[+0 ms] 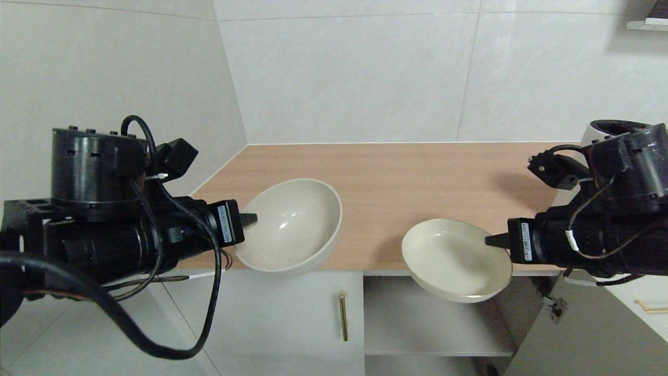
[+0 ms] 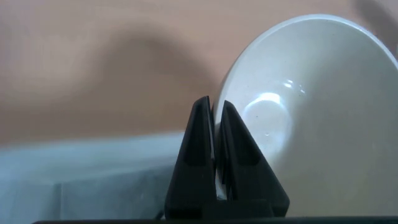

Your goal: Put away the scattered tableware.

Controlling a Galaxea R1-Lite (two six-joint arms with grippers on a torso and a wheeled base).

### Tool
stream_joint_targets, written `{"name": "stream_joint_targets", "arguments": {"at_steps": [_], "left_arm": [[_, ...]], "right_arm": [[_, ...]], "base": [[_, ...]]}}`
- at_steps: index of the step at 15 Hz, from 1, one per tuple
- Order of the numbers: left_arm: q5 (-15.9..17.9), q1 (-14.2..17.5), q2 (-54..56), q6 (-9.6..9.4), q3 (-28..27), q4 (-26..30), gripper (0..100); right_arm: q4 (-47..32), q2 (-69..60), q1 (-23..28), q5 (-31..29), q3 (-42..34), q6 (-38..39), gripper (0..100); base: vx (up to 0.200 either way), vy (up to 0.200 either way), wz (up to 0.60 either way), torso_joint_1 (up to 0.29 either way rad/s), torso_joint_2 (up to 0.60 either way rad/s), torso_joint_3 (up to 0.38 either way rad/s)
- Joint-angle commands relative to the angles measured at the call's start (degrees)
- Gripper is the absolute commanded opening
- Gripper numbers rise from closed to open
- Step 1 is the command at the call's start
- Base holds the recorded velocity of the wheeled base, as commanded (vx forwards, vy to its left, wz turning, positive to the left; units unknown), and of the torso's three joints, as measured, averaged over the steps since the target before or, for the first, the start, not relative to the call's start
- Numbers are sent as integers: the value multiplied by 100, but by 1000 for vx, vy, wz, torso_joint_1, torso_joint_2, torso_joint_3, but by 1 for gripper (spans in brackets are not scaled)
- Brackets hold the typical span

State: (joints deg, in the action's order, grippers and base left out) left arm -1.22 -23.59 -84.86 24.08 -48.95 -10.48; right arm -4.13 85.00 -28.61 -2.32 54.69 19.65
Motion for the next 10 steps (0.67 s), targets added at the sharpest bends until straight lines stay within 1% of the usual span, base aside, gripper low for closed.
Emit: {"name": "stream_joint_targets", "arguments": {"at_steps": [1,5,10], "left_arm": [[8,-32,207,1,228,-6,0],[8,-155,48,9,289,-33,0],[8,-155,66,9,280,-41,0]], "right_arm": [[-9,-450,-13,3,-274,4,0],[-17,-590,-13,-6,-345,4,0],[-9,-538,-4,3,-353,4,0]], "base": [[0,0,0,0,0,0],[0,0,0,0,0,0],[-200,0,0,3,4,0]]}}
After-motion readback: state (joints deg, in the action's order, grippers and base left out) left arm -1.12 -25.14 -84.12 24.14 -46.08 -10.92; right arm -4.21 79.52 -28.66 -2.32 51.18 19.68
